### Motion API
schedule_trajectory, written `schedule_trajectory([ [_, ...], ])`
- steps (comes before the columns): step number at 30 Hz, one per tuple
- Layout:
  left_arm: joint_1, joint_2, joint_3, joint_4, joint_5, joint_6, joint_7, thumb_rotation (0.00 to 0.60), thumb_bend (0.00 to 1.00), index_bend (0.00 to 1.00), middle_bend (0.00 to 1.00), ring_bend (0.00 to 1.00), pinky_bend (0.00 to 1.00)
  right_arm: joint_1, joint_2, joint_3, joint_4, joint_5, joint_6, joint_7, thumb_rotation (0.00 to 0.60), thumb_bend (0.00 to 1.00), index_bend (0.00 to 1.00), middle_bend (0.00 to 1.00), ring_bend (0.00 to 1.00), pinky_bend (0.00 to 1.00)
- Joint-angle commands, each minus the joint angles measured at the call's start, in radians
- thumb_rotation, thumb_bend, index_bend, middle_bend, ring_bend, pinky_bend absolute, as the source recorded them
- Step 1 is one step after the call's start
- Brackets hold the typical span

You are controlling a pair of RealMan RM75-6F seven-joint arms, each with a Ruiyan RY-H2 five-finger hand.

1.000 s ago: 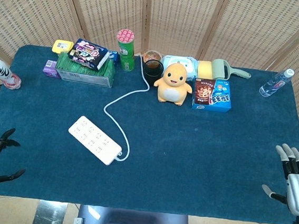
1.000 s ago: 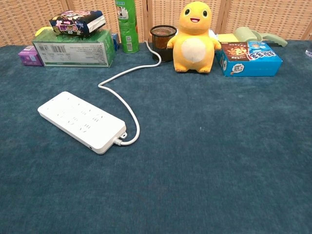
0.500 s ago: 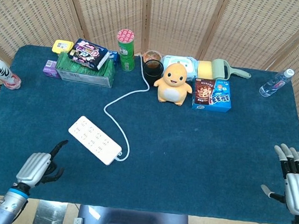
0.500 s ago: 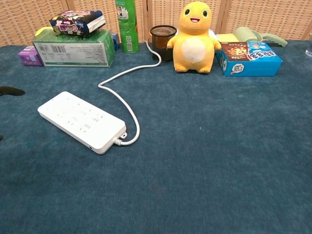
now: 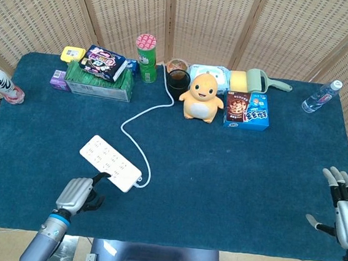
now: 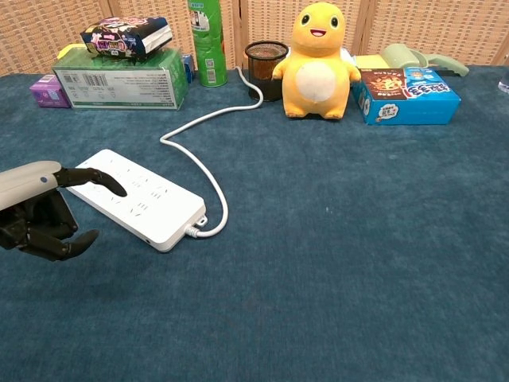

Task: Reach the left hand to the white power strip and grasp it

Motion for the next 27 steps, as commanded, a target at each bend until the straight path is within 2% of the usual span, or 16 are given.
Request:
schedule_trajectory([
  [1,-0.039,-0.049,-0.024,-0.004,-0.071,0.019,0.075,0.600,0.51,0.24,1.00,1.00,1.00,0.001,0.002,0.001,0.001,0.002,-0.002,0.006,0.600,0.00,0.02,0.02,0.01,0.00],
  [7,-0.092,-0.107,-0.056,0.007,-0.161,0.044,0.158,0.600,0.51,0.25,1.00,1.00,1.00,0.002,0.005,0.003,0.004,0.006,-0.005,0.018,0.600,0.00,0.02,0.02,0.01,0.00],
  [11,-0.110,-0.124,-0.059,0.012,-0.201,0.063,0.193,0.600,0.51,0.25,1.00,1.00,1.00,0.002,0.006,0.005,0.005,0.009,-0.005,0.024,0.600,0.00,0.02,0.02,0.01,0.00],
  [27,-0.153,-0.152,-0.051,0.055,-0.255,0.081,0.183,0.600,0.50,0.26,1.00,1.00,1.00,0.002,0.010,0.007,0.007,0.014,-0.006,0.035,0.600,0.00,0.02,0.02,0.01,0.00],
])
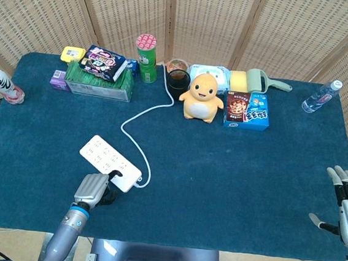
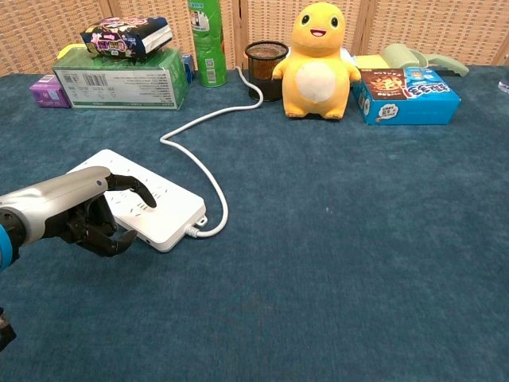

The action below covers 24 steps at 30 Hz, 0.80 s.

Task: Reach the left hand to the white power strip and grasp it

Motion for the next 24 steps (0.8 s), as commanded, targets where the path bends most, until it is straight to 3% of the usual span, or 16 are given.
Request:
schedule_trajectory([
  [1,-0.003,-0.003,0.002,0.002,0.000,0.002,-0.004,0.600,0.50,0.25,1.00,1.00,1.00,0.001,0.000,-0.001,0.000,0.000,-0.001,0.000,0.600,0.00,0.02,0.02,0.01,0.00],
  [24,-0.043,-0.026,0.011,0.043,-0.037,0.001,-0.032,0.600,0.49,0.25,1.00,1.00,1.00,0.002,-0.002,-0.003,0.002,-0.005,-0.002,0.000,0.600,0.00,0.02,0.02,0.01,0.00],
])
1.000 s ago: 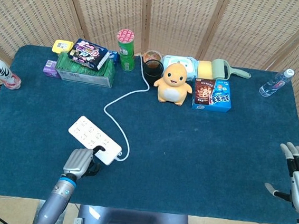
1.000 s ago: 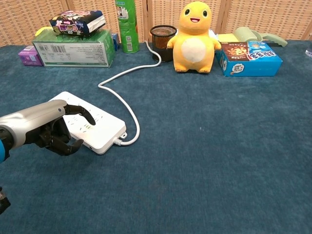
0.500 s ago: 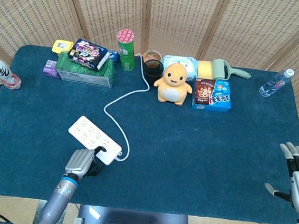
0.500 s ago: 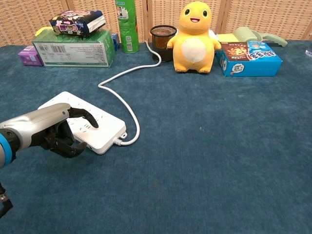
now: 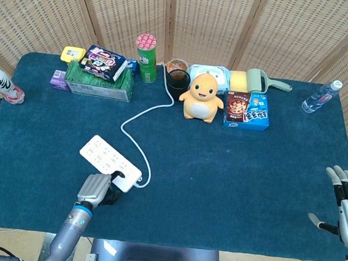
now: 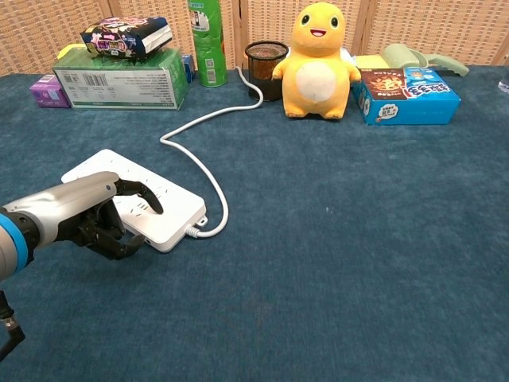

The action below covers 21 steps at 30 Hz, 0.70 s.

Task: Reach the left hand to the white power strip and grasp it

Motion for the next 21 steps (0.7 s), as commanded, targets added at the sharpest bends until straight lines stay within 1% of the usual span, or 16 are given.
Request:
schedule_trajectory([
  [1,-0.003,-0.001,0.001,0.002,-0.001,0.000,-0.003,0.600,0.49,0.25,1.00,1.00,1.00,0.000,-0.001,-0.001,0.001,0.000,-0.001,0.000,0.600,0.00,0.02,0.02,0.01,0.00],
  [14,-0.031,-0.013,-0.008,0.014,-0.035,0.000,0.010,0.600,0.49,0.25,1.00,1.00,1.00,0.001,0.000,0.001,0.001,0.001,-0.001,-0.002,0.600,0.00,0.02,0.02,0.01,0.00],
  [18,-0.036,-0.009,-0.008,-0.002,-0.037,0.017,0.020,0.600,0.49,0.25,1.00,1.00,1.00,0.001,0.001,0.001,0.001,0.001,0.000,0.000,0.600,0.00,0.02,0.02,0.01,0.00],
  [21,-0.030,0.010,-0.004,-0.028,-0.031,0.032,0.011,0.600,0.49,0.25,1.00,1.00,1.00,0.001,-0.001,0.001,0.004,0.001,0.000,0.001,0.600,0.00,0.02,0.02,0.01,0.00],
])
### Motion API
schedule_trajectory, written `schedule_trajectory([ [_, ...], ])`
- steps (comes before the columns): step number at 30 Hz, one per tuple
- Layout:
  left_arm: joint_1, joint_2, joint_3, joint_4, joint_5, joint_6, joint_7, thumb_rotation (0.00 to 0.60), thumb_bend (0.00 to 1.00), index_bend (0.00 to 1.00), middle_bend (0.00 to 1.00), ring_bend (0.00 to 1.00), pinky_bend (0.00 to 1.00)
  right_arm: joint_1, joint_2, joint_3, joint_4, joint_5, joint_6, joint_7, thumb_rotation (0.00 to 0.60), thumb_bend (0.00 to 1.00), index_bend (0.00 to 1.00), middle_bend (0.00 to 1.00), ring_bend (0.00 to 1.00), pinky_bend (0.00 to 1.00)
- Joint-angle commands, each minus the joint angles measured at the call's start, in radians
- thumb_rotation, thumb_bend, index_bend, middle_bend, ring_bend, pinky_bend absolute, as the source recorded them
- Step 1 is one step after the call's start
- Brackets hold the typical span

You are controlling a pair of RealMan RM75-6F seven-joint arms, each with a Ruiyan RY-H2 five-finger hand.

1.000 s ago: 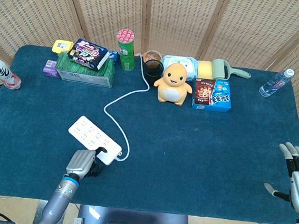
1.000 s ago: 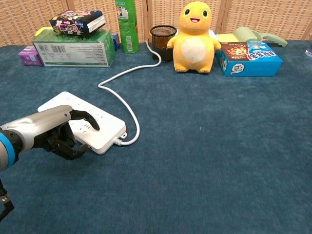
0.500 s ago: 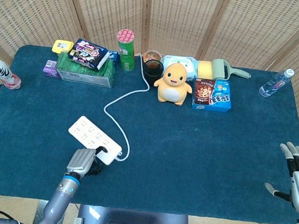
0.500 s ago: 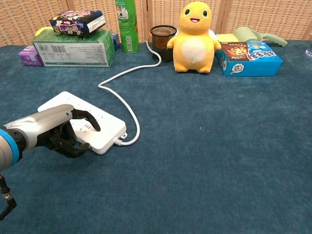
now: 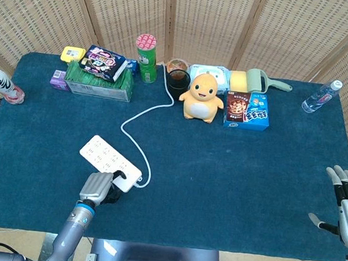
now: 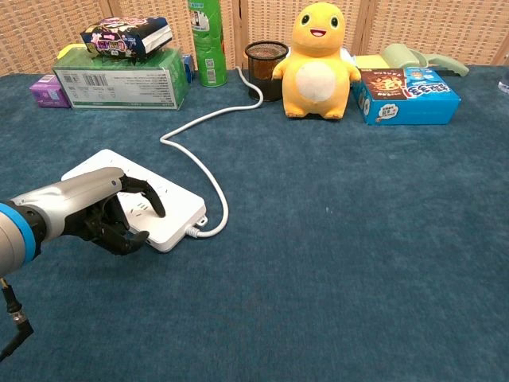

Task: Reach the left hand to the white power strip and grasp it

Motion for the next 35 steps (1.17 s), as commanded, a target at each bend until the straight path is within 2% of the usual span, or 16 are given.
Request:
schedule_trajectory([
  [1,0.010,0.026,0.006,-0.030,0.017,0.021,-0.012,0.600,0.49,0.25,1.00,1.00,1.00,0.000,-0.001,0.000,0.001,0.001,0.000,0.000,0.600,0.00,0.02,0.02,0.01,0.00],
  [5,0.033,0.073,0.025,-0.080,0.075,0.061,-0.029,0.600,0.49,0.25,1.00,1.00,1.00,0.000,-0.001,0.001,0.001,0.002,0.000,-0.001,0.600,0.00,0.02,0.02,0.01,0.00],
  [10,0.073,0.155,0.059,-0.142,0.205,0.113,-0.077,0.600,0.46,0.25,1.00,1.00,1.00,0.000,-0.003,-0.001,0.000,0.000,0.000,-0.006,0.600,0.00,0.02,0.02,0.01,0.00],
  [12,0.083,0.178,0.072,-0.150,0.241,0.122,-0.089,0.600,0.43,0.22,0.94,0.92,0.94,0.000,-0.003,-0.001,-0.001,0.000,0.000,-0.008,0.600,0.00,0.02,0.02,0.01,0.00],
  [13,0.088,0.190,0.079,-0.154,0.255,0.126,-0.093,0.600,0.41,0.14,0.82,0.80,0.86,0.000,-0.003,-0.001,-0.002,0.000,0.000,-0.008,0.600,0.00,0.02,0.02,0.01,0.00],
  [14,0.091,0.196,0.082,-0.157,0.261,0.127,-0.095,0.600,0.39,0.07,0.63,0.62,0.75,0.001,-0.003,-0.001,-0.002,0.000,-0.001,-0.008,0.600,0.00,0.02,0.02,0.01,0.00],
  [15,0.095,0.211,0.090,-0.162,0.271,0.127,-0.098,0.600,0.36,0.03,0.48,0.50,0.68,0.001,-0.003,-0.001,-0.002,0.000,-0.001,-0.009,0.600,0.00,0.02,0.02,0.01,0.00],
  [16,0.103,0.243,0.105,-0.176,0.285,0.124,-0.104,0.600,0.32,0.00,0.26,0.32,0.57,0.000,-0.003,-0.001,-0.003,0.000,0.000,-0.010,0.600,0.00,0.02,0.02,0.01,0.00],
  [17,0.119,0.298,0.122,-0.187,0.311,0.141,-0.110,0.600,0.27,0.00,0.10,0.18,0.47,0.000,-0.003,-0.002,-0.003,-0.001,0.001,-0.012,0.600,0.00,0.02,0.02,0.01,0.00],
  [19,0.137,0.363,0.145,-0.202,0.355,0.134,-0.154,0.600,0.21,0.00,0.00,0.06,0.35,0.000,-0.004,-0.002,-0.004,-0.002,0.001,-0.013,0.600,0.00,0.02,0.02,0.01,0.00],
  [21,0.153,0.418,0.164,-0.202,0.400,0.129,-0.204,0.600,0.17,0.00,0.00,0.01,0.28,0.000,-0.005,-0.003,-0.005,-0.003,0.001,-0.016,0.600,0.00,0.02,0.02,0.01,0.00],
  [25,0.216,0.529,0.215,-0.129,0.556,0.176,-0.334,0.600,0.12,0.00,0.00,0.00,0.18,-0.001,-0.006,-0.005,-0.008,-0.008,0.004,-0.024,0.600,0.00,0.02,0.02,0.01,0.00],
  [29,0.279,0.565,0.243,-0.011,0.664,0.247,-0.451,0.600,0.11,0.00,0.00,0.00,0.15,-0.002,-0.008,-0.006,-0.011,-0.010,0.006,-0.032,0.600,0.00,0.02,0.02,0.01,0.00],
  [35,0.364,0.577,0.252,0.116,0.701,0.317,-0.596,0.600,0.10,0.00,0.00,0.00,0.13,-0.003,-0.010,-0.007,-0.014,-0.011,0.009,-0.045,0.600,0.00,0.02,0.02,0.01,0.00],
])
